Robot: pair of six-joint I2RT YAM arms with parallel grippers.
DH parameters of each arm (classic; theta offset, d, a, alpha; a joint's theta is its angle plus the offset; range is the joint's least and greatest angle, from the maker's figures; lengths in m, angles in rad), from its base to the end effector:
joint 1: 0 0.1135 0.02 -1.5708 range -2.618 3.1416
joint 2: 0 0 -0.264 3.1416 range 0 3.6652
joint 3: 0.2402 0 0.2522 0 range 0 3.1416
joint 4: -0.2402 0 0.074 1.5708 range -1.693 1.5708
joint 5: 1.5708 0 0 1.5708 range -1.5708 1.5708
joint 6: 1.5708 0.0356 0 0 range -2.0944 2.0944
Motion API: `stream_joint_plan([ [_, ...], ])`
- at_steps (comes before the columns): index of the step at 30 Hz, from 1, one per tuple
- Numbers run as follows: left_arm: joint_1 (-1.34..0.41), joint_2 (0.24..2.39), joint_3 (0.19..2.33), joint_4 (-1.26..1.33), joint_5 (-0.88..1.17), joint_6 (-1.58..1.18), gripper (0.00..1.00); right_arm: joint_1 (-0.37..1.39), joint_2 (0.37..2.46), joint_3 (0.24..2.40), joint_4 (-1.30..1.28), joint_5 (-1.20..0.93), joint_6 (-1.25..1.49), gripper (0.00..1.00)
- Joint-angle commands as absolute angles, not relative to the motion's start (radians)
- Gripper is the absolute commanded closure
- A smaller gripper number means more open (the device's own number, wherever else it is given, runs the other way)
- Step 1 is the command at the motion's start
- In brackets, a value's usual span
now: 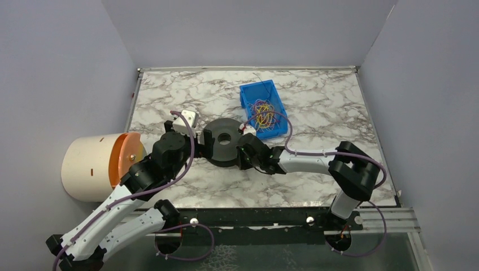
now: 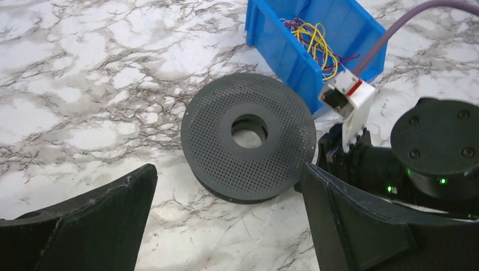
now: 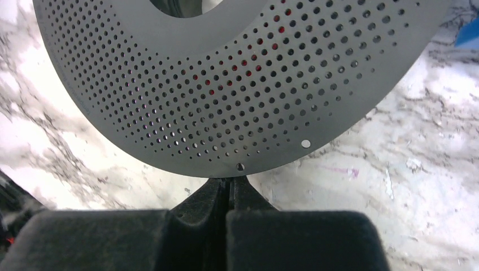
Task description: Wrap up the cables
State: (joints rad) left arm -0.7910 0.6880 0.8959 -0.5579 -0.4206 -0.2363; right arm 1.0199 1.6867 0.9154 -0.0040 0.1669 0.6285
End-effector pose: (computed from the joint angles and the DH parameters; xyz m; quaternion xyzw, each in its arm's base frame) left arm 0.1112 -0.0917 0.3539 0.1043 0.8035 -0.1265 0.5723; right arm 0.1861 0.2916 0.1716 -0.1470 0.9075 0.2311 0.3186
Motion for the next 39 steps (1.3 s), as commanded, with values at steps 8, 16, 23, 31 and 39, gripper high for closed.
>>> stream_joint_plan([
  [8, -0.772, 0.594, 0.779, -0.397, -0.465, -0.189, 0.01, 0.958, 1.820, 1.081, 0.078, 0.107, 0.691, 0.99],
  [16, -0.693, 0.603, 0.774, -0.374, -0.436, -0.195, 0.01, 0.955, 1.782, 1.090, 0.009, 0.179, 0.669, 0.99],
  [23, -0.623, 0.638, 0.778, -0.374, -0.365, -0.210, 0.01, 0.954, 1.616, 1.042, -0.087, 0.279, 0.649, 0.79],
  [31, -0.597, 0.623, 0.767, -0.374, -0.342, -0.219, 0.01, 0.954, 1.473, 1.131, -0.275, 0.482, 0.527, 0.45],
  [39, -0.598, 0.613, 0.757, -0.378, -0.373, -0.219, 0.01, 0.931, 1.302, 1.145, -0.311, 0.617, 0.366, 0.00],
])
